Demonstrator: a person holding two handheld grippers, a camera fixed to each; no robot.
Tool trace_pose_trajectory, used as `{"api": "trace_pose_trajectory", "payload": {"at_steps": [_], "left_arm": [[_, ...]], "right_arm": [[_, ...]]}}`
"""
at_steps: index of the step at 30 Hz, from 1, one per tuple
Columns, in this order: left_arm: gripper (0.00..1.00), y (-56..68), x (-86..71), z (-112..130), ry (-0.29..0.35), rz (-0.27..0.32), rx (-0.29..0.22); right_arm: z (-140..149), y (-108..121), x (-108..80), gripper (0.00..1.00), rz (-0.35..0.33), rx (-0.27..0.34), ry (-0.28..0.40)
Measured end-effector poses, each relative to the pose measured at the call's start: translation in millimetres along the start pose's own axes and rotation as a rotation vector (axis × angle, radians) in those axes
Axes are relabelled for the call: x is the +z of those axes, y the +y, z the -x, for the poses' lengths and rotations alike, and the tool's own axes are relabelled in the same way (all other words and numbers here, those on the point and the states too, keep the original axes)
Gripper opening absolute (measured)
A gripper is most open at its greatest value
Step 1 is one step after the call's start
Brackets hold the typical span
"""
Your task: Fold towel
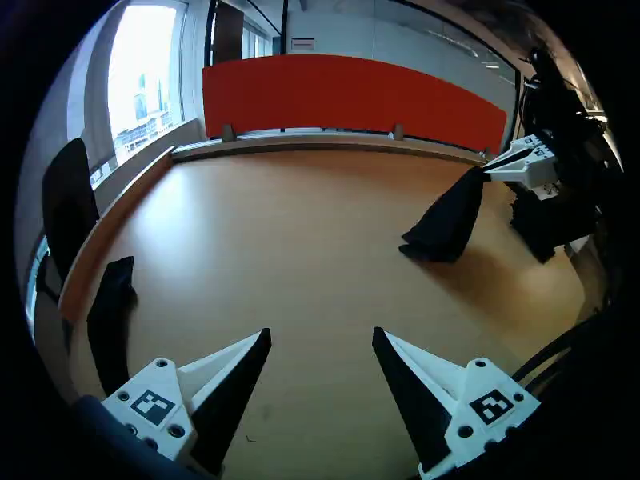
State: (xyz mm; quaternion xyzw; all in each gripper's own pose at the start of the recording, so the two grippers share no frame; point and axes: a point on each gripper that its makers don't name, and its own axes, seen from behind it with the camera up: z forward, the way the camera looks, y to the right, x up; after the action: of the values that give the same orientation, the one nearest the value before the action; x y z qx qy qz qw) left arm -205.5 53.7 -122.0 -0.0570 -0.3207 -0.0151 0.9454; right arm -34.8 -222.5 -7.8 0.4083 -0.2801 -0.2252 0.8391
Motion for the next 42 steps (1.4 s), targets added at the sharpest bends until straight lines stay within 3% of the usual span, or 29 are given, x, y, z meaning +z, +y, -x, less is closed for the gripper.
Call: {"api": "trace_pose_trajectory", "payload": {"at_steps": [6,12,26,42], "left_arm": [[0.94,-1.6,-1.9,-5,0.010,0.004,0.008],[0.94,-0.4,-2.9,-7,0.014,0.012,0.014],[0.94,6.0,-3.5,-9,0.017,0.029,0.021],[0.94,10.5,-1.0,-13,0.009,0.035,0.032]], "right_arm": [[-22,15,-12.8,0.03,0.032,-0.017,0.030],[-25,31,-24.0,0.04,0.060,-0.009,0.034],[-18,71,-47.1,0.03,0.089,0.053,0.038],[11,127,-93.1,0.03,0.163,0.099,0.008]]}}
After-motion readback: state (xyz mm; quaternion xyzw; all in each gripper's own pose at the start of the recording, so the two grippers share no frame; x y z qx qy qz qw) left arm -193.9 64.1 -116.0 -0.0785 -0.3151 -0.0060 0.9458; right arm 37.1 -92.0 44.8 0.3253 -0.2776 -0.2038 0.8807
